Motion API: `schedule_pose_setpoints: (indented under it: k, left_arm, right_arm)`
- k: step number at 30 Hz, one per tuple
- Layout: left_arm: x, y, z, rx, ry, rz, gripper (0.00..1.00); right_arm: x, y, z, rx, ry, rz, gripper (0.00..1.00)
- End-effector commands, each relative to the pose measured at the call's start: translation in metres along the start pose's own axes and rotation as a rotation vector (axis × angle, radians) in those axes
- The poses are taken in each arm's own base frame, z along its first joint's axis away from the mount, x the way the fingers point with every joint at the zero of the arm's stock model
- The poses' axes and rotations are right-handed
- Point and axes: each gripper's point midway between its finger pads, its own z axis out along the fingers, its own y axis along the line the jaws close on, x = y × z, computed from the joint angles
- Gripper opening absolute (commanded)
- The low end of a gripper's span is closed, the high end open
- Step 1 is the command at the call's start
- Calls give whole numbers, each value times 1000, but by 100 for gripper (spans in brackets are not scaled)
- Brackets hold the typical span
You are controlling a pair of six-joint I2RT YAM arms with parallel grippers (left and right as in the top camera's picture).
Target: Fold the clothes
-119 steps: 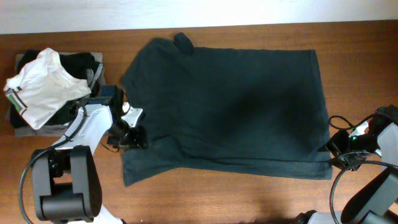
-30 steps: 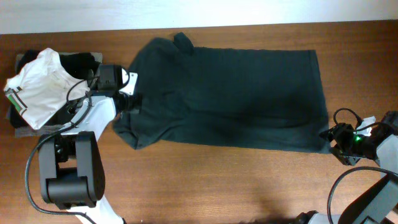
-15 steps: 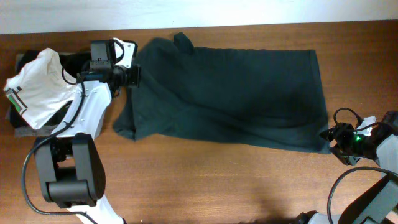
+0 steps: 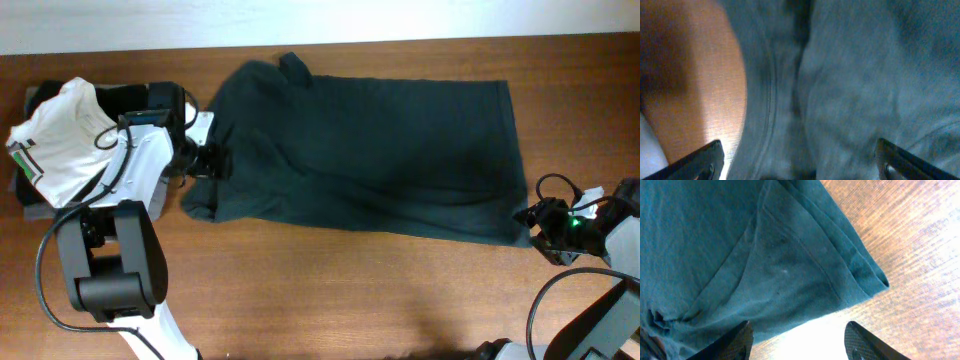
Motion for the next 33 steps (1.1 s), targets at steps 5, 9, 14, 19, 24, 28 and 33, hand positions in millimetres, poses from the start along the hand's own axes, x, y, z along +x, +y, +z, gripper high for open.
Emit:
schedule_pose_setpoints:
  k: [5,9,14,19,24,28,33]
  left_arm:
    - [91,-19,-18,64,367,-32,33]
    - [104,-29,-8,126,388,-19,34]
    - [97,-27,-5,120,358,-14,30]
    - [95,-25,-4,105,347,-9,20]
    - [44,31,-5,-165,168,4,1]
    - [23,36,-31,-192,131,-1,34]
    - [91,-4,-26,12,378,-54,49]
  right_arm:
    - [-2,-8,-1,56,-11,-11,63]
    - [16,-32,1,173,44,67,66]
    - [0,-47,40,120,-101,90,65]
    - [-4,-47,59,71,-108,78,15]
    - [2,-77,39,294,-71,204,4]
    - [-10,-78,24,353,-90,202,4]
    - [-10,-79,24,356,-91,201,5]
